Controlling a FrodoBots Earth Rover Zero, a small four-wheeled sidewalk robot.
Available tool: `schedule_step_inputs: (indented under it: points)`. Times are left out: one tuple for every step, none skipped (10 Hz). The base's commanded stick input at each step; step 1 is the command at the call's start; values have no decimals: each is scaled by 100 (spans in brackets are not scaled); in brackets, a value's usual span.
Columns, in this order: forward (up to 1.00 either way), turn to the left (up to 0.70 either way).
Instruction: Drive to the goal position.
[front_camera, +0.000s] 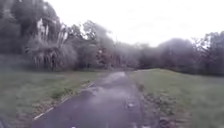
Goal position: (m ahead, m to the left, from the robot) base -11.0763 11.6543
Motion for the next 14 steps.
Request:
schedule_step_inputs:
  points:
    - [70, 0]
    - [70, -2]
    - [70, -25]
    - [70, 0]
    - [70, 0]
    - [70, 0]
    - [70, 0]
    - [70, 0]
    - [70, 0]
    - [70, 0]
    - [70, 0]
    - [70, 0]
    - [70, 0]
    - [70, 0]
